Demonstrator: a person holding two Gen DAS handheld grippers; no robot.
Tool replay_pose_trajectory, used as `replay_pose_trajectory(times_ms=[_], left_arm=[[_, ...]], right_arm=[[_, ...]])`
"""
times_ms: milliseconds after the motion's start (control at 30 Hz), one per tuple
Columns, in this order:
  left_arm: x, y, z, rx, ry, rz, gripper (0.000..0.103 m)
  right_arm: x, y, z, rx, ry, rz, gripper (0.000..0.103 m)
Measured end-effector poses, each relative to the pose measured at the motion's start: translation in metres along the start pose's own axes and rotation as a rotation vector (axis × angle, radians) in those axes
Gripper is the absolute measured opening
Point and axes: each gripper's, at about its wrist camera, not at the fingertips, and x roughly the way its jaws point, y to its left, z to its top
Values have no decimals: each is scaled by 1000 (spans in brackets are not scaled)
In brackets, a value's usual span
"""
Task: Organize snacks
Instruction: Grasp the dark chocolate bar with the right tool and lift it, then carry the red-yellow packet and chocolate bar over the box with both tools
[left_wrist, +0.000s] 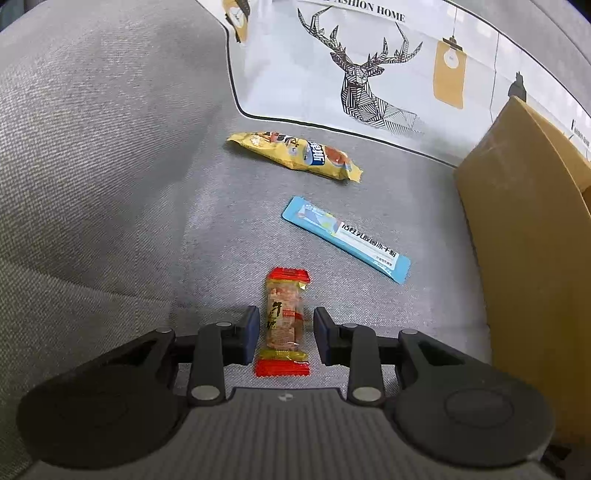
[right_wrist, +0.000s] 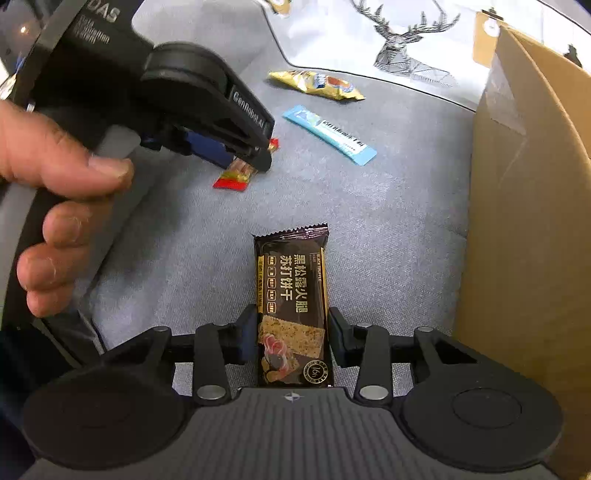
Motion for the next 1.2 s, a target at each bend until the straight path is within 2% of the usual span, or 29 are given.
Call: replay_pose_trajectory(times_ms=[133,367,467,733,900,1200], left_arm=[[1,-3,-1,16,-1,8,35],[4,-8,-2,45,3,37,34],[4,-8,-2,49,1,45,26],[-2,-8,-1,60,-44,96,20],[-11,-5,2,40,-91,88,19],[-33,-5,9,4,-171,78,19]], right_arm=[[-6,-6,3,29,-33,0,42],[-5,-7,3,37,-33,3,42],[-7,-8,3,43,-46,6,42],[-13,-11,5,59,-81,4,42],[-22,-13,9,77,-147,9,42],[-55,-28,17,130,-344,-10,42]])
